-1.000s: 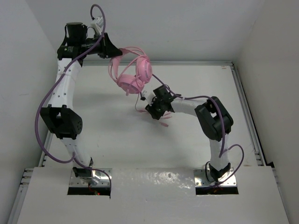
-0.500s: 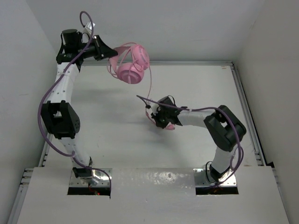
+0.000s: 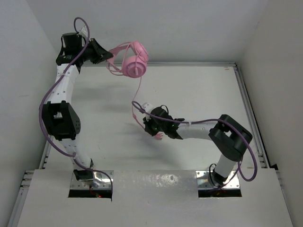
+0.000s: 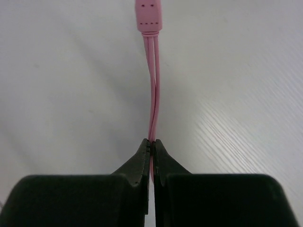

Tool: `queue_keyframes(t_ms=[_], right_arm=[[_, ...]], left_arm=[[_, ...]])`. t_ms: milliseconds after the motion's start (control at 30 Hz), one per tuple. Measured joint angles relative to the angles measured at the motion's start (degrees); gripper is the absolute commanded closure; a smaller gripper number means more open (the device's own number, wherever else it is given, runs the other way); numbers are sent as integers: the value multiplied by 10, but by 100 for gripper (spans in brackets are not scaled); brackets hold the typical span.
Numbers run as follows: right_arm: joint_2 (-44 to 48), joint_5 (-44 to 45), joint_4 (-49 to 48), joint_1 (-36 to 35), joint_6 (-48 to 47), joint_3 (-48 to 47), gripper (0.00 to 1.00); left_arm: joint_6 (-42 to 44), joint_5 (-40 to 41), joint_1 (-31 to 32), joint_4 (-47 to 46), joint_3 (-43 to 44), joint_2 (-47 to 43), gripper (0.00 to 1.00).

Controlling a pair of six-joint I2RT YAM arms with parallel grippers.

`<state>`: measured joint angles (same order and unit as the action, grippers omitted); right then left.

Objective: Wrap the headphones

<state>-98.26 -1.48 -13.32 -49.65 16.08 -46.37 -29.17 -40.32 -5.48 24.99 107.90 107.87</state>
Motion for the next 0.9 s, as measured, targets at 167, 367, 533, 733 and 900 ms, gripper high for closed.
queue_keyframes(t_ms=[167, 367, 533, 733, 900], right_arm=[[-21, -8, 46, -65, -3, -116, 100], [-26, -40, 93, -130, -17, -253, 100], [-7, -46, 136, -145, -33, -321, 100], [32, 20, 203, -138, -87, -379, 100], [71, 86, 226, -117, -134, -407, 100]], left_arm=[[16, 92, 9, 26, -1, 0, 100], [89, 218, 37, 17, -40, 0, 100], [185, 295, 64, 7, -122, -1, 100], [321, 328, 78, 8, -187, -1, 100], [428, 285, 80, 12, -189, -7, 100]])
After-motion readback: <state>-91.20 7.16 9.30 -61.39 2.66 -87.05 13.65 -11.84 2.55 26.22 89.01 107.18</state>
